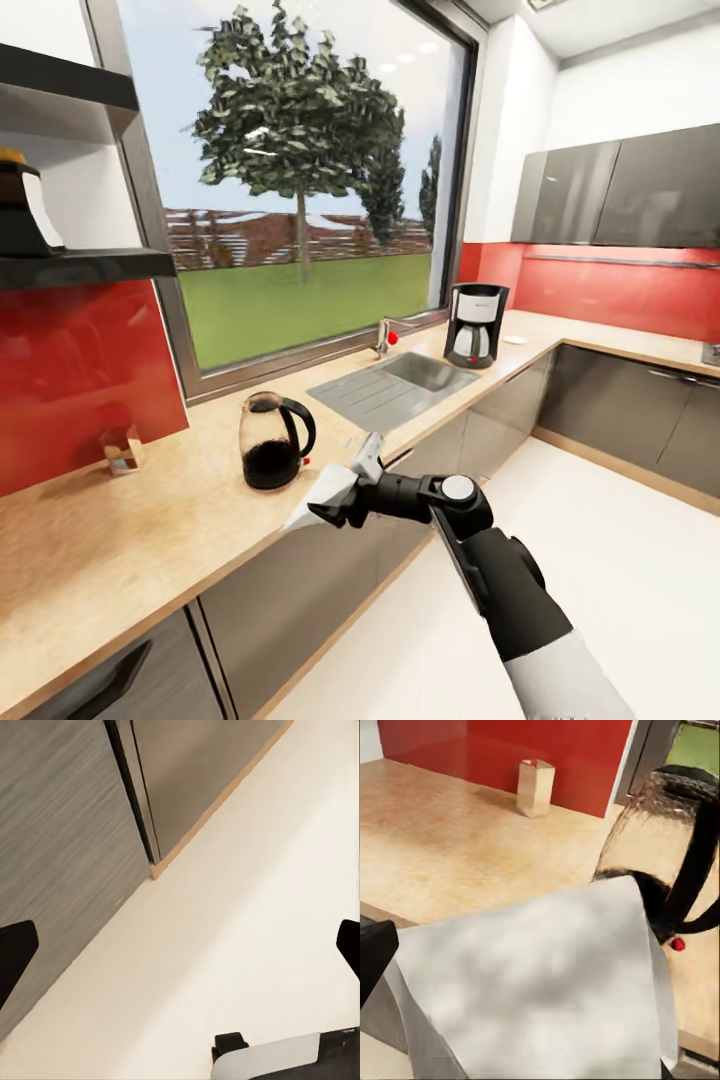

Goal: Set up a coffee station on the kitchen countertop: keep the coffee maker on the countertop, move the bottle of coffee from the kitchen shelf to the counter next to the coffee maker, place a paper coffee filter on top of the coffee maker, put the saucer next to the coffee maker with the coffee cup on the saucer, and place the electric kettle next to the coffee maker.

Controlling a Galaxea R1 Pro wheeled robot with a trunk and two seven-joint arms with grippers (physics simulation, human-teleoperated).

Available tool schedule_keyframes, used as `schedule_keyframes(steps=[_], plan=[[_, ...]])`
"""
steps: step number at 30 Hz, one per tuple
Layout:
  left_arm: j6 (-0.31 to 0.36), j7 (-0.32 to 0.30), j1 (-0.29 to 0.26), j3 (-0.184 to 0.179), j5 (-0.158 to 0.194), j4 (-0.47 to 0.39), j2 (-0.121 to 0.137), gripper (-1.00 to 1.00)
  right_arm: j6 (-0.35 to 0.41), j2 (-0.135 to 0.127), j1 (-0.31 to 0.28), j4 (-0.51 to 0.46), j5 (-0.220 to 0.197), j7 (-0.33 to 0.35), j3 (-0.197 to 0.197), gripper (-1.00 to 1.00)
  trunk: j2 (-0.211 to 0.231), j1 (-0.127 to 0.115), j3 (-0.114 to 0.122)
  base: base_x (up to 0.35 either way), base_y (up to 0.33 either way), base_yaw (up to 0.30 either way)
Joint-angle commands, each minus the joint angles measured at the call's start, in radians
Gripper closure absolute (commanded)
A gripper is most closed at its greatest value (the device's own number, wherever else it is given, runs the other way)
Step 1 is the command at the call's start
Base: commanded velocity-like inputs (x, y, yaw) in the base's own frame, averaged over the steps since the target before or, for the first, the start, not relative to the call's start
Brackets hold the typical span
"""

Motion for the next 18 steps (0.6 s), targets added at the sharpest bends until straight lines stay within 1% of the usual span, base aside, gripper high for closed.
schedule_keyframes(steps=[1, 2, 6, 7, 9, 11, 13, 14, 15, 16, 17, 18], plan=[[-0.003, -0.006, 0.0, 0.005, -0.003, 0.0, 0.0, -1.0, 0.006, -0.005, 0.0, 0.0, 0.004, 0.007, -0.034, 1.0, -0.001, 0.0, 0.0, 0.0, 0.0, -0.282], [-0.003, -0.006, 0.0, 0.005, -0.003, 0.0, 0.0, -1.0, 0.006, -0.011, 0.0, 0.0, 0.004, 0.008, -0.053, 1.0, -0.001, 0.0, 0.0, 0.0, 0.0, -0.282], [-0.003, -0.006, 0.0, 0.005, -0.003, 0.0, 0.0, -1.0, 0.005, -0.075, 0.0, 0.001, 0.003, 0.01, -0.223, 1.0, -0.001, 0.0, 0.0, 0.0, 0.0, -0.231], [-0.003, -0.006, 0.0, 0.005, -0.003, 0.0, 0.0, -1.0, 0.006, -0.082, 0.0, 0.001, 0.003, 0.01, -0.242, 1.0, -0.001, 0.0, 0.0, 0.0, 0.0, -0.113], [-0.003, -0.006, 0.0, 0.004, -0.003, 0.0, 0.0, -1.0, 0.007, -0.112, 0.0, -0.001, 0.005, 0.01, -0.313, 1.0, -0.001, 0.0, 0.0, 0.0, 0.0, -0.059], [-0.003, -0.006, 0.0, 0.006, -0.003, 0.0, 0.0, -1.0, 0.008, -0.152, 0.0, -0.001, 0.005, 0.011, -0.378, 1.0, -0.001, 0.0, 0.0, 0.0, 0.0, -0.024], [-0.003, -0.006, 0.0, 0.006, -0.003, 0.0, -0.002, -1.0, 0.006, -0.205, 0.0, 0.001, 0.005, 0.011, -0.445, 1.0, -0.001, 0.0, 0.0, 0.027, 0.0, -0.01], [-0.003, -0.006, 0.0, 0.006, -0.002, 0.0, -0.002, -1.0, 0.005, -0.217, 0.0, 0.002, 0.005, 0.011, -0.462, 1.0, -0.001, 0.0, 0.0, 0.077, 0.0, -0.006], [-0.003, -0.006, 0.0, 0.006, -0.001, -0.001, -0.004, -1.0, 0.005, -0.238, 0.0, 0.006, 0.005, 0.011, -0.494, 1.0, -0.001, 0.0, 0.0, 0.154, 0.0, -0.004], [-0.003, -0.006, 0.0, 0.005, -0.001, -0.002, -0.009, -1.0, 0.004, -0.253, 0.0, 0.013, 0.005, 0.012, -0.521, 1.0, -0.001, 0.0, 0.0, 0.216, -0.016, -0.003], [-0.003, -0.007, 0.0, 0.004, -0.002, -0.002, -0.019, -1.0, 0.004, -0.264, 0.0, 0.023, 0.005, 0.012, -0.542, 1.0, -0.001, 0.0, 0.0, 0.248, -0.058, -0.002], [-0.003, -0.007, 0.0, 0.003, -0.004, -0.002, -0.025, -1.0, 0.004, -0.268, 0.0, 0.029, 0.005, 0.012, -0.55, 1.0, -0.001, 0.0, 0.0, 0.255, -0.079, -0.001]])
